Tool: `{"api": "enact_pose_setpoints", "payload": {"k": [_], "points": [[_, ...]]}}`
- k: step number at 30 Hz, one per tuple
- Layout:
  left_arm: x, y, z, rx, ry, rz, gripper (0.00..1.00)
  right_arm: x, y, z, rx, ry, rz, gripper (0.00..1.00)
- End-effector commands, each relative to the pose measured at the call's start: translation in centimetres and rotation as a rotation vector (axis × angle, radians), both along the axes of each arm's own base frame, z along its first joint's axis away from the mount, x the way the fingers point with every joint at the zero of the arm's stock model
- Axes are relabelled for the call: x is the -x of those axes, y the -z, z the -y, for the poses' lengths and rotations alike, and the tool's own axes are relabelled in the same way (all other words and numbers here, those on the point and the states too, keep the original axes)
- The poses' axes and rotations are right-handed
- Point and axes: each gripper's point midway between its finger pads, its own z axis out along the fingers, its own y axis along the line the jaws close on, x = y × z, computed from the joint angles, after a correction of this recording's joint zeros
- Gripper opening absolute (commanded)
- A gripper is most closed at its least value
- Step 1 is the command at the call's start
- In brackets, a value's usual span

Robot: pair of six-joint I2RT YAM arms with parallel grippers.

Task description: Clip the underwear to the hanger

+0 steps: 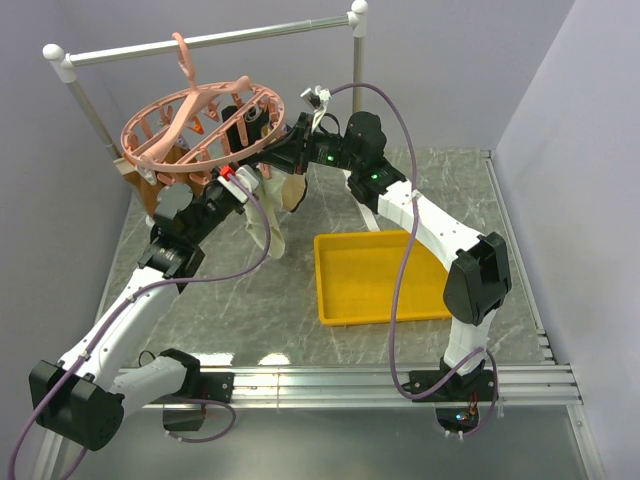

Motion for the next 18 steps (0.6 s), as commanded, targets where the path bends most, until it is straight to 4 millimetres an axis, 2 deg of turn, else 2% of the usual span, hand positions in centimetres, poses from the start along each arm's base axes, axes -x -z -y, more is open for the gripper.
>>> {"api": "enact_pose_setpoints", "payload": {"k": [1,11,18], "points": [[0.5,-3.1,0.2,0.045,0.02,0.057,0.0,0.7,-3.2,0.8,-0.045,0.009,0.076,0.17],[0.4,-2.3,0.0,0.108,0.009,-0.019,0.0,0.4,-4.3,1.1,-0.077,0.04,0.075,0.2],[0.2,-2.3,0.4,0.145,0.021,-0.049,0.01,0.9,-4.4,1.1,-0.088,0.022,0.071,0.11]]}}
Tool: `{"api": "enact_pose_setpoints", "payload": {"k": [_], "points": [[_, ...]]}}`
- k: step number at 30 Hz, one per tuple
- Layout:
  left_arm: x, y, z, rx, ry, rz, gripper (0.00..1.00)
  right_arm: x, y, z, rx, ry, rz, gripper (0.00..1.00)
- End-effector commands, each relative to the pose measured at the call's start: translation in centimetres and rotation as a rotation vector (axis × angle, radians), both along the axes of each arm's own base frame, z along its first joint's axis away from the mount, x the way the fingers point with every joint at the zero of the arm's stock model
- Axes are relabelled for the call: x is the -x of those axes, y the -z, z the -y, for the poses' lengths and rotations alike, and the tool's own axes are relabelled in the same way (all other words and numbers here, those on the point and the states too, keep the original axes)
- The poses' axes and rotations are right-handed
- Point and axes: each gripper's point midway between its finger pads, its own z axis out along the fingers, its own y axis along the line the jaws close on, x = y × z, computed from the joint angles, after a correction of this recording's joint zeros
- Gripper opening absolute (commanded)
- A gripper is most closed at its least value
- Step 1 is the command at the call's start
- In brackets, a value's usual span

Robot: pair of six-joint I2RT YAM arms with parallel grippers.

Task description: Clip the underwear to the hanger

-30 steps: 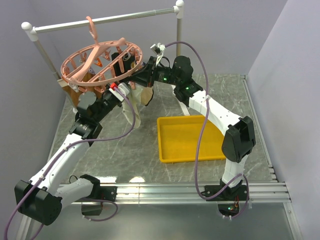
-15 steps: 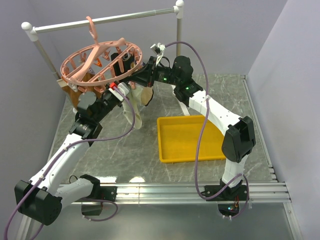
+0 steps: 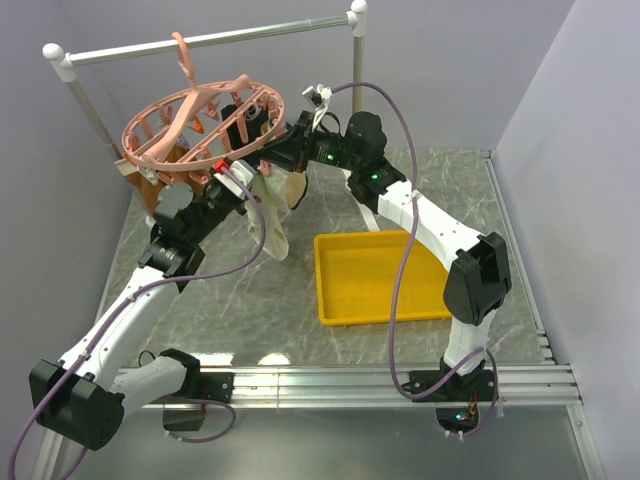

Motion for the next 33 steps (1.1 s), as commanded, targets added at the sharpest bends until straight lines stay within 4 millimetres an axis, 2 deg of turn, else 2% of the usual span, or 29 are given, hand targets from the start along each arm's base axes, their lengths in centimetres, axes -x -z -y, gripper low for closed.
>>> {"api": "enact_pose_setpoints", "payload": {"k": [1,13,24,27,31,33], "points": [[0.1,-2.9,0.2,0.069,0.013,0.031,0.01,1.5,-4.0,1.0,-0.072,-0.017,0.079,0.11],[-0.2,-3.3,0.5,0.112,0.023,0.012,0.01,1.8,-3.5,0.8,-0.07,-0.051,0.076,0.11],[0.7,-4.0,0.9,0.147,0.06,0.001,0.0,1.5,-2.9,1.0,-0.057,-0.018,0.13,0.11],[0.8,-4.1,1.0,0.15,0.063,0.0,0.0,1.8,-2.9,0.9,-0.054,-0.03,0.138,0.22],[0.8,-4.1,1.0,0.153,0.064,-0.002,0.0,1.8,-2.9,1.0,-0.052,-0.03,0.14,0.29],[0.8,-4.2,1.0,0.154,0.066,-0.002,0.0,1.8,-3.0,1.1,-0.051,-0.031,0.139,0.39]]}}
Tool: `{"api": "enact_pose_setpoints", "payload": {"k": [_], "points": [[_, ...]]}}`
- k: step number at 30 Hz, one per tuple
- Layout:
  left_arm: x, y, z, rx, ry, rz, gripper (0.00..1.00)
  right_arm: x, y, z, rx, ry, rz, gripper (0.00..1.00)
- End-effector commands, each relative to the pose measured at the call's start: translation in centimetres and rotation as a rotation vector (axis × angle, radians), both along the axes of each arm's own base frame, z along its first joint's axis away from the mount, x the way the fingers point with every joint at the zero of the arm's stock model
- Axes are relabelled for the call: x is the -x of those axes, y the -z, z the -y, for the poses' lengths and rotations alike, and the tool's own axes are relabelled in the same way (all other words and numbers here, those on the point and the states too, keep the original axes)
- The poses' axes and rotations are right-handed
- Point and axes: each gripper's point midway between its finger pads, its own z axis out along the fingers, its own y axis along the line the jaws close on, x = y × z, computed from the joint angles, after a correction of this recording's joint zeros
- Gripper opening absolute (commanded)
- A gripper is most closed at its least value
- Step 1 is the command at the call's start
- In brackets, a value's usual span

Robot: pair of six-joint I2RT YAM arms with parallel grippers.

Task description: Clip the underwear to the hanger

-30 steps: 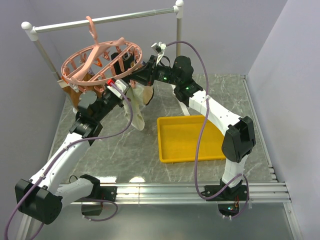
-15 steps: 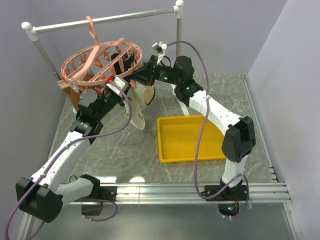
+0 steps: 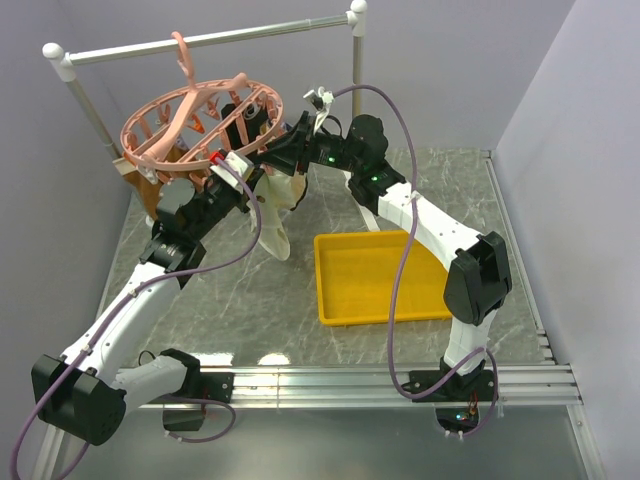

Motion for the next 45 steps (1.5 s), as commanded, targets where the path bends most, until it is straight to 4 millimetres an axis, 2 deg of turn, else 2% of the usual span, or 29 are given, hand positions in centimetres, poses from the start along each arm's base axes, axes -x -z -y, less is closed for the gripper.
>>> {"api": "enact_pose_setpoints", "payload": {"k": [1,4,9,15,20,26,35,41,45], "points": [[1.1,-4.3,0.3,0.051,0.039,0.09,0.0,1.5,-3.2,1.0,-0.043,-0.008,0.091,0.42],[1.0,-4.2,0.3,0.049,0.035,0.089,0.01,1.4,-3.3,1.2,-0.043,-0.003,0.096,0.51],[1.0,-4.2,0.3,0.048,0.037,0.088,0.0,1.5,-3.6,1.2,-0.044,-0.002,0.098,0.57],[0.8,-3.8,0.2,0.038,0.025,0.072,0.02,1.5,-4.0,1.5,-0.037,0.018,0.102,0.75],[0.8,-3.0,0.1,0.029,0.018,0.041,0.14,1.6,-3.9,1.9,-0.017,0.03,0.103,0.76],[1.2,-2.4,-0.1,0.023,0.018,0.019,0.16,1.7,-2.7,2.2,0.035,0.037,0.082,0.76],[1.1,-1.8,0.1,0.034,0.022,-0.017,0.38,2.1,-1.2,3.1,0.081,0.048,0.062,0.75],[2.2,-1.3,-0.4,0.056,0.01,-0.066,0.41,1.6,-1.0,3.3,0.082,0.068,0.048,0.76],[4.1,-0.6,-1.3,0.082,-0.003,-0.111,0.48,1.0,-0.9,3.5,0.085,0.092,0.041,0.75]]}}
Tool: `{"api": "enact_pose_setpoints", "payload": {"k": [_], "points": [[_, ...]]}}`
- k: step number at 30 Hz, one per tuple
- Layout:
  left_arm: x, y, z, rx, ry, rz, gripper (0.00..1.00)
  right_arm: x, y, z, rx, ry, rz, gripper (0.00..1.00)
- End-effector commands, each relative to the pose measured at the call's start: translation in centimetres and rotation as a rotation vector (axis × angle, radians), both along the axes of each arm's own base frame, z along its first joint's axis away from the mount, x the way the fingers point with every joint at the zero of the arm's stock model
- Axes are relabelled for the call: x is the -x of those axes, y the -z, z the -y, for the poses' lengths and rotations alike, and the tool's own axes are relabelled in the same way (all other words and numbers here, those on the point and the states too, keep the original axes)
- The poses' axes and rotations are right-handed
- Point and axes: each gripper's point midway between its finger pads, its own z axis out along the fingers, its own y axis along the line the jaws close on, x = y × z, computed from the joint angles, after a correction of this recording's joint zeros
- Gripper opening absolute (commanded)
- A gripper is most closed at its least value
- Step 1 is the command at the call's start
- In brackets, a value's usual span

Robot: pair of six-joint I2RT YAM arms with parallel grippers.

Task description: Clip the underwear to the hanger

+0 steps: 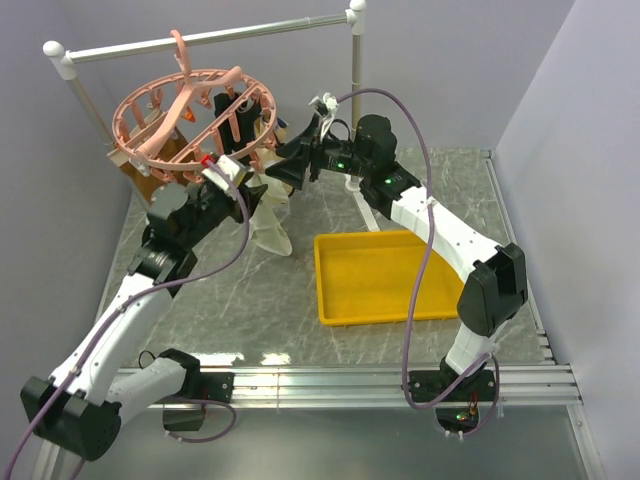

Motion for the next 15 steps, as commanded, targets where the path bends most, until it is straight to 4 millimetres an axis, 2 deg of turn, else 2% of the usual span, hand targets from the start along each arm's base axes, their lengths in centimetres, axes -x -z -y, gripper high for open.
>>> {"api": "enact_pose_setpoints", "payload": {"k": [1,2,3,8,9,15], "points": [[2.3,-1.3,-1.0,0.064,-0.019,-0.006,0.49,0.1,-2.3,1.1,-0.027,0.035,0.05,0.75],[2.6,-0.5,-1.2,0.072,-0.028,-0.038,0.52,-0.2,-2.2,1.1,-0.025,0.042,0.048,0.75],[3.4,-1.1,-1.6,0.085,-0.035,-0.025,0.54,-0.5,-2.0,1.2,-0.022,0.05,0.042,0.75],[5.3,1.0,-2.6,0.093,-0.056,-0.093,0.58,-1.3,-1.5,1.1,-0.012,0.062,0.026,0.75],[5.7,0.9,-2.8,0.096,-0.059,-0.086,0.58,-1.4,-1.4,1.0,-0.011,0.062,0.026,0.75],[6.4,2.9,-4.6,0.233,-0.18,-0.234,0.57,-1.7,-0.9,1.3,0.01,0.087,0.03,0.73]]}}
